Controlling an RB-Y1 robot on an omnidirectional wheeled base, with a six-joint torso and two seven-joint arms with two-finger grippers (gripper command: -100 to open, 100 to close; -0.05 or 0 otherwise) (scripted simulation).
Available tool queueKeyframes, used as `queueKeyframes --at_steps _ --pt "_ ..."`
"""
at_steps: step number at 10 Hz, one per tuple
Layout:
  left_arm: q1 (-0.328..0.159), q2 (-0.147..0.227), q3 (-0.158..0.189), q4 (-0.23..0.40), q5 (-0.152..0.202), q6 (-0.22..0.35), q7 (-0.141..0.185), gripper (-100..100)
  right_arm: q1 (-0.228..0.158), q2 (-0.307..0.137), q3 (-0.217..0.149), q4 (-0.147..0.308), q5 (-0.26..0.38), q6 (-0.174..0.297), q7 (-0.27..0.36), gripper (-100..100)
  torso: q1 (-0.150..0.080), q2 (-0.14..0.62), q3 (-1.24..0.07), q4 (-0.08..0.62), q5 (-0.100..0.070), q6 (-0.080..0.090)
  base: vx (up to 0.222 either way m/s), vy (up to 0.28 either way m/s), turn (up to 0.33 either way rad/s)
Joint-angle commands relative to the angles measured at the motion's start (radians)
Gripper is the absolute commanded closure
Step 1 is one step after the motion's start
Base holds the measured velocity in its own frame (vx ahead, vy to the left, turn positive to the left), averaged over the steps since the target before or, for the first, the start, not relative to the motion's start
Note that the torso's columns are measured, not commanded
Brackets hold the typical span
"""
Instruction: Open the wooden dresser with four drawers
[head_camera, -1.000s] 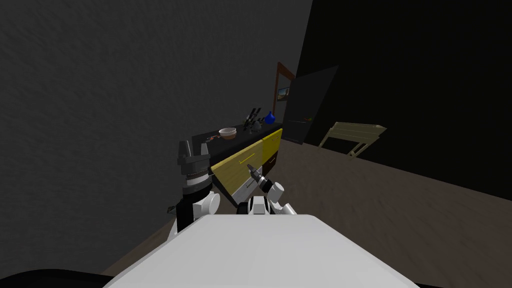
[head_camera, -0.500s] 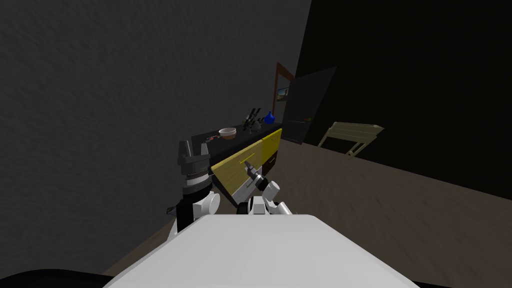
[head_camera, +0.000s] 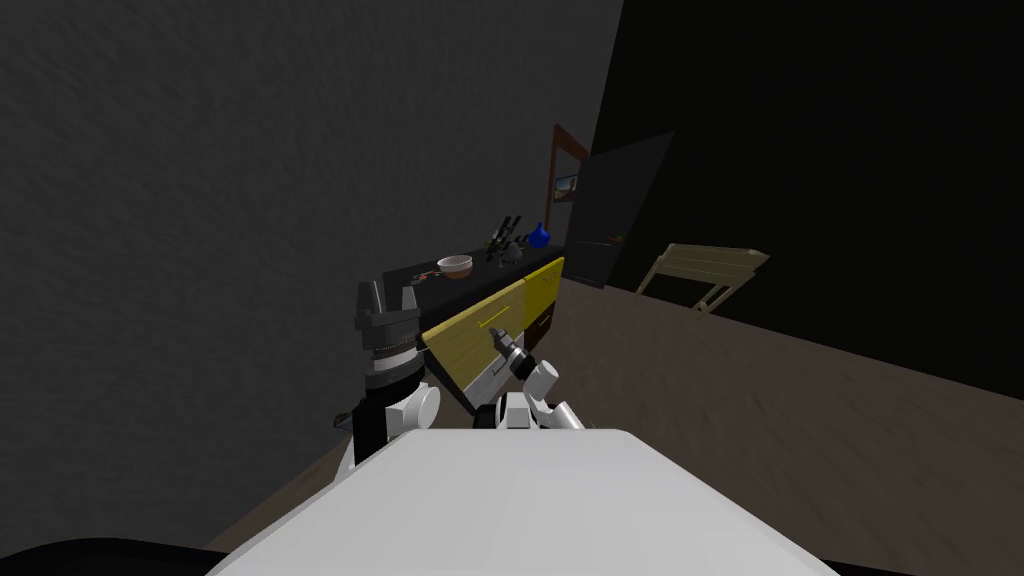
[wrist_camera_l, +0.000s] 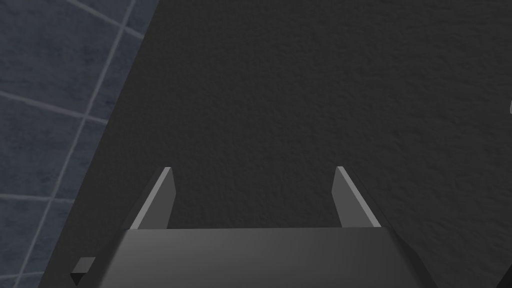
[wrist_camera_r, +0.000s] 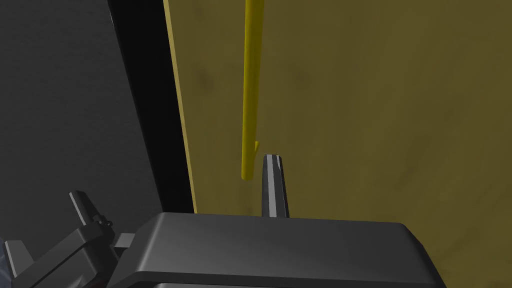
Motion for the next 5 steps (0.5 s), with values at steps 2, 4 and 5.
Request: queueKeyframes --at_steps 2,4,5 --pt "0.000 0.000 0.000 0.000 0.000 0.000 0.000 0 -0.012 -0.008 0.011 -0.017 -0.002 -0.026 -0.014 100 -0.006 0.004 0.003 0.001 -0.002 0.000 -0.122 -0.134 -0.001" --pt "0.000 0.000 0.000 0.000 0.000 0.000 0.000 0 -0.021 -0.014 0.018 -0.029 -0.003 -0.043 -0.024 100 -0.002 0.002 0.001 0.000 -0.001 0.000 -0.141 -0.146 -0.003" --pt "0.000 0.000 0.000 0.000 0.000 0.000 0.000 0 -0.018 -0.012 0.016 -0.024 -0.003 -0.035 -0.020 100 0.000 0.000 0.000 0.000 0.000 0.000 -0.060 -0.069 0.003"
